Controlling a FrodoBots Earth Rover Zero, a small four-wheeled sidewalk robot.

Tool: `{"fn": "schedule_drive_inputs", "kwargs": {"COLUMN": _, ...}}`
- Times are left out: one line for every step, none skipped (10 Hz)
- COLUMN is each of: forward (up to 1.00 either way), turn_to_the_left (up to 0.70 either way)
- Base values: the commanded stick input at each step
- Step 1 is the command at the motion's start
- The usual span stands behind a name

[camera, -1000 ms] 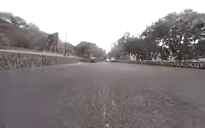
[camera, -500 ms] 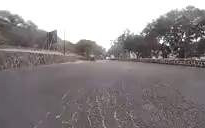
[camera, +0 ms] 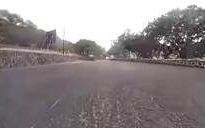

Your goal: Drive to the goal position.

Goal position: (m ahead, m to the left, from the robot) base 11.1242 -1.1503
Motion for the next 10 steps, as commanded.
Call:
{"fn": "schedule_drive_inputs", "kwargs": {"forward": 0.70, "turn_to_the_left": 0.00}}
{"fn": "schedule_drive_inputs", "kwargs": {"forward": 0.70, "turn_to_the_left": 0.00}}
{"fn": "schedule_drive_inputs", "kwargs": {"forward": 0.70, "turn_to_the_left": 0.00}}
{"fn": "schedule_drive_inputs", "kwargs": {"forward": 0.70, "turn_to_the_left": 0.00}}
{"fn": "schedule_drive_inputs", "kwargs": {"forward": 0.70, "turn_to_the_left": 0.00}}
{"fn": "schedule_drive_inputs", "kwargs": {"forward": 0.70, "turn_to_the_left": 0.00}}
{"fn": "schedule_drive_inputs", "kwargs": {"forward": 0.70, "turn_to_the_left": 0.00}}
{"fn": "schedule_drive_inputs", "kwargs": {"forward": 0.70, "turn_to_the_left": 0.00}}
{"fn": "schedule_drive_inputs", "kwargs": {"forward": 0.70, "turn_to_the_left": 0.00}}
{"fn": "schedule_drive_inputs", "kwargs": {"forward": 0.70, "turn_to_the_left": 0.00}}
